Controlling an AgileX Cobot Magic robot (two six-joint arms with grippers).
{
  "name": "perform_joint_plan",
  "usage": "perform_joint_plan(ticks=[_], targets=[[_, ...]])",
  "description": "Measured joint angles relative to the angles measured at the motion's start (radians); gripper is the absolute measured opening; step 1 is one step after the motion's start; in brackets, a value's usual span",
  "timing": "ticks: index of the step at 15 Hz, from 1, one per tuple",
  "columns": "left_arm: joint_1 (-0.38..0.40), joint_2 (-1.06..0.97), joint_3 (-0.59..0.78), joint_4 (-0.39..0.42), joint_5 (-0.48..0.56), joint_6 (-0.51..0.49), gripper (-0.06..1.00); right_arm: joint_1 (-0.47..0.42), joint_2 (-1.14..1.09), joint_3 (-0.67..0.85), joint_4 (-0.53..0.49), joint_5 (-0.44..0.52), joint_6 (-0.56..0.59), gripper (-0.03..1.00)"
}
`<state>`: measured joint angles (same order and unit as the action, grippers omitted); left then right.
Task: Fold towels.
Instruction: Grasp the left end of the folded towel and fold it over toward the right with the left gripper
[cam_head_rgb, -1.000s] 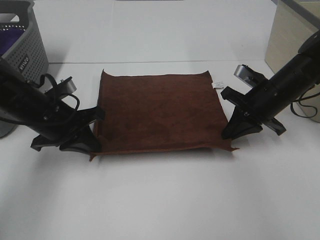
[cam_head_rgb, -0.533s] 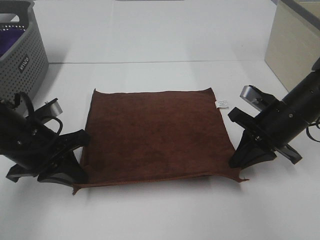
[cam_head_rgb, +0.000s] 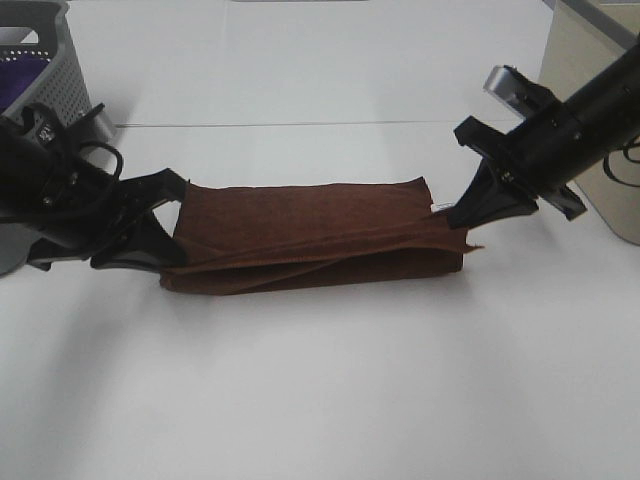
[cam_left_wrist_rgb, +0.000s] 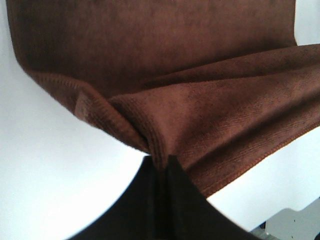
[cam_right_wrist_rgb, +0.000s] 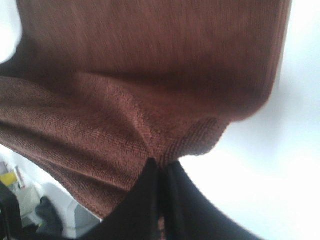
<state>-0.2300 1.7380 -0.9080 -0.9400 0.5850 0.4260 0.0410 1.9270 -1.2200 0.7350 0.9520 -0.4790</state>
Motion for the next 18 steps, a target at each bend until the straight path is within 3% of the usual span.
perform_joint_plan(ticks=[4,9,15,17,18], targets=[[0.021,0.097,-0.183,0.01,-0.039,-0.001,0.01,0.0,0.122,-0.268,0.0,0.016,0.009,0.0],[0.024,0.254,-0.364,0.056,-0.071,-0.001,0.01,0.0,0.288,-0.487,-0.001,0.022,0.022,0.0],[0.024,0.358,-0.421,0.053,-0.193,-0.001,0.01,0.001,0.397,-0.538,0.004,-0.031,0.022,0.0],[0.024,0.378,-0.421,0.047,-0.197,-0.001,0.08,0.001,0.403,-0.538,0.01,-0.047,0.022,0.08],[0.024,0.384,-0.421,0.042,-0.197,-0.001,0.15,0.0,0.404,-0.538,0.008,-0.052,0.022,0.17]])
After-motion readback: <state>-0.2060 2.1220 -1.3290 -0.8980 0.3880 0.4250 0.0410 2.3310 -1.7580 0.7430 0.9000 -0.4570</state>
